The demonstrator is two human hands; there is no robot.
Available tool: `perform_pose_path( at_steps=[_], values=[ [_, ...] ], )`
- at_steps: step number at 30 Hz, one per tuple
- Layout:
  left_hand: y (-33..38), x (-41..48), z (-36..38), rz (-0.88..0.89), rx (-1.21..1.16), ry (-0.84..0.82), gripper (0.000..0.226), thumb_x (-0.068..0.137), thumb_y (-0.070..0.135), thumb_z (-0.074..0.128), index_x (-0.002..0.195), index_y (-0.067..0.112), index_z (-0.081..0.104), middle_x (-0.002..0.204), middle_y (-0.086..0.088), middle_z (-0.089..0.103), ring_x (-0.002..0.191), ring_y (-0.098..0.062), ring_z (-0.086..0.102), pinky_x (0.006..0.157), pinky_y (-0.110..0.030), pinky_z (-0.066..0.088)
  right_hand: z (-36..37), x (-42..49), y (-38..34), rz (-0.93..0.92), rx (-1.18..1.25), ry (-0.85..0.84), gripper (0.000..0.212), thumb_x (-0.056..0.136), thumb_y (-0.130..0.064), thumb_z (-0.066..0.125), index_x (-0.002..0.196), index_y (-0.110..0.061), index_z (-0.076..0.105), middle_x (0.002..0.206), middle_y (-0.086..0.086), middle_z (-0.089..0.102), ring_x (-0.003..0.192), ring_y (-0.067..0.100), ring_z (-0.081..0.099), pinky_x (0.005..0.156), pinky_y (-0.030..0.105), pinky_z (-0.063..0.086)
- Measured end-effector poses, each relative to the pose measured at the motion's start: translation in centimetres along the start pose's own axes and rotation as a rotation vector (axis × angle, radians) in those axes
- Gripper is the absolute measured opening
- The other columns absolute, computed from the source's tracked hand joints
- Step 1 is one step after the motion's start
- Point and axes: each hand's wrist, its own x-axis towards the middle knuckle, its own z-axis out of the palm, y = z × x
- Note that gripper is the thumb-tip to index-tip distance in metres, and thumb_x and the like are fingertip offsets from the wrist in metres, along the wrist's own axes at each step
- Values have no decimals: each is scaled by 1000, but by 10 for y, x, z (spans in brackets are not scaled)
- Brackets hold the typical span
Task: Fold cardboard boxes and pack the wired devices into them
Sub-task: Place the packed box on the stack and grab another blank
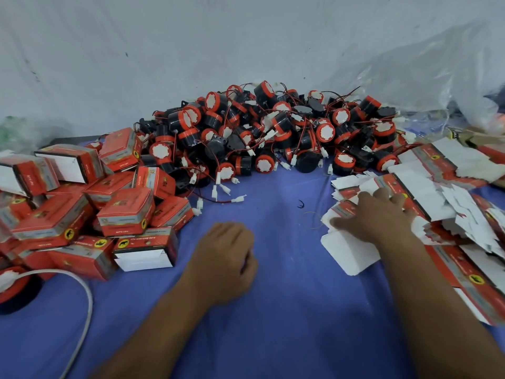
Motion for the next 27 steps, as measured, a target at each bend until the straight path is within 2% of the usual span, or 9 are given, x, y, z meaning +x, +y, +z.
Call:
perform_pose_path(
  at_steps=[5,8,13,16,18,20,22,24,27],
  values=[
    [-6,-8,8,-138,-208,-168,12,83,10,52,73,6,54,71,-4,51,60,-23,44,55,-42,43,-3,5,5,18,124,42,77,75,-63,76,128,-13,50,149,24,37,139,45,29,110,55,31],
    [-9,-12,5,-224,-247,-133,14,88,17,50,78,8,56,76,0,53,62,-20,48,57,-38,44,-10,6,8,15,239,237,66,80,-48,77,126,-6,54,133,25,54,124,46,47,104,52,40],
    [-7,-11,5,-260,-300,-113,7,88,8,58,81,8,57,79,2,54,64,-20,50,59,-39,46,-24,4,5,34,429,491,40,91,-36,70,125,-15,64,117,19,66,120,42,47,100,48,33],
    [-8,-12,5,-284,-326,-110,6,91,12,56,87,9,59,82,5,55,67,-18,51,63,-38,46,-32,1,3,-72,839,669,34,91,-34,68,121,-19,65,108,0,68,110,22,58,93,36,46],
    [-8,-13,6,-323,-343,-110,12,94,20,54,97,11,61,87,6,57,73,-14,53,66,-38,47,-34,-5,-5,-109,1106,722,31,91,-35,70,119,-22,64,92,-10,62,89,3,59,81,21,49],
    [-7,-14,7,-377,-378,-96,29,96,32,50,116,14,59,99,12,58,83,-5,55,72,-34,48,-30,-15,-20,-126,1340,657,27,91,-35,70,115,-24,63,83,-6,60,71,3,57,71,26,53],
    [-6,-13,7,-422,-413,-58,44,95,44,46,133,21,49,115,15,56,95,0,55,78,-27,48,-20,-25,-40,-137,1484,473,19,92,-28,72,110,-27,63,79,-5,65,66,8,60,65,35,55],
    [-5,-11,7,-478,-449,-6,53,94,48,49,141,26,39,130,10,52,108,-5,56,85,-25,48,-6,-38,-62,-196,1531,236,18,92,-21,72,107,-28,65,74,-7,68,63,12,62,59,38,54],
    [-6,-8,8,-608,-388,77,64,94,48,57,147,18,37,147,0,39,132,-14,43,104,-29,41,9,-59,-87,-350,1586,-126,10,95,-17,68,104,-19,71,86,4,75,73,20,69,62,34,56]
  ],
)
